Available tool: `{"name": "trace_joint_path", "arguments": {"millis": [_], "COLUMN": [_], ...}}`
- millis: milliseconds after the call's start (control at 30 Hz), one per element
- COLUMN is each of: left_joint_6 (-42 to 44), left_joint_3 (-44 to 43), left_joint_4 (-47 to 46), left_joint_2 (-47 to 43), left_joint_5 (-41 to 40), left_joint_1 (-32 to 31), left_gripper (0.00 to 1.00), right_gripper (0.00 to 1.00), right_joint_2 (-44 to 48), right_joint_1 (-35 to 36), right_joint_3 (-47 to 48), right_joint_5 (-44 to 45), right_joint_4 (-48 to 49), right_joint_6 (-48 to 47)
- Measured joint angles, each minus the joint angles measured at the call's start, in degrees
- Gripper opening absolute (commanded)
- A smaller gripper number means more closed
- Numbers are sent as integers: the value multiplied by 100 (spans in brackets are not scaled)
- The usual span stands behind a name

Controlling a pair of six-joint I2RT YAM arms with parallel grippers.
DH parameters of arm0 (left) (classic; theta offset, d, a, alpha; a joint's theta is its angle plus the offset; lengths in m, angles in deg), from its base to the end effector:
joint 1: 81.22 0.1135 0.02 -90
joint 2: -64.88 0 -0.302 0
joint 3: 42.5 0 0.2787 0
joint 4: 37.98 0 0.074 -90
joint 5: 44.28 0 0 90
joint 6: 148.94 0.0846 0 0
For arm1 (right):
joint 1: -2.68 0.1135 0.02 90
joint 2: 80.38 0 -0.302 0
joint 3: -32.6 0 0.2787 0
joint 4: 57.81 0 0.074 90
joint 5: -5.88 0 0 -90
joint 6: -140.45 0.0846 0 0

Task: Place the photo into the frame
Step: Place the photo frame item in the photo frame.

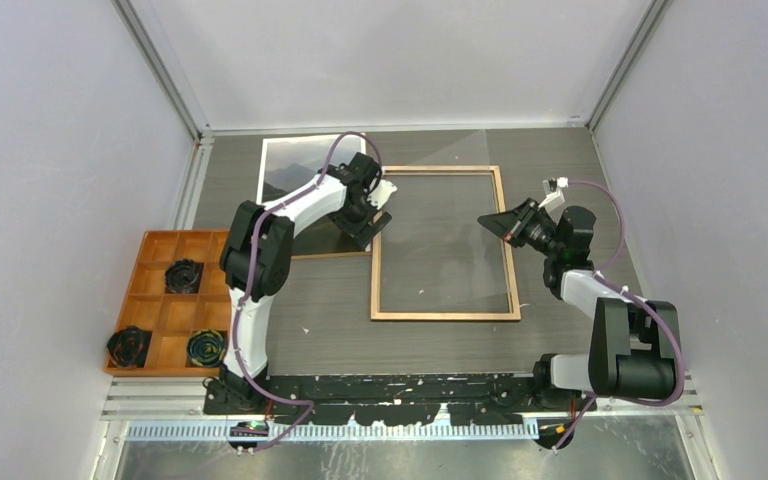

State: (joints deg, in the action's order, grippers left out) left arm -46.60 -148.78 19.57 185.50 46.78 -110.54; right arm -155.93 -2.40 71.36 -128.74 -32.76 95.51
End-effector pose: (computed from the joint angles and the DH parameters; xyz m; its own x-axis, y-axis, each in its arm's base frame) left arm 0.4292 -0.2428 0.1536 -0.7039 0.6404 -0.3074 0.6603 0.7494 0.0493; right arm 0.3033 0.0327 0.2117 -0.5834 0.5577 -0.5904 -0.2959 0.5311 0.7940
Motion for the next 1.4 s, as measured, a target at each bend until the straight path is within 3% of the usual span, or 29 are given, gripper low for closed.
{"name": "trace_joint_path", "arguments": {"millis": [400,800,1400], "left_joint_6": [7,-348,-424], "left_joint_3": [-107,-466,-439], "left_joint_4": [107,413,391], "left_joint_2": [35,33,197], "left_joint_5": [76,1014,938], "left_joint_1": [-31,-57,-79], "left_gripper": [80,79,73], "right_gripper": [1,1,1], "right_joint_2": [-125,-166,-173], "right_joint_1": [-4,-4,-4], "right_joint_3": [68,79,81], "right_joint_5": [-166,-184,-184], "right_joint_4": [157,190,195], "right_joint_6": [37,37,37]}}
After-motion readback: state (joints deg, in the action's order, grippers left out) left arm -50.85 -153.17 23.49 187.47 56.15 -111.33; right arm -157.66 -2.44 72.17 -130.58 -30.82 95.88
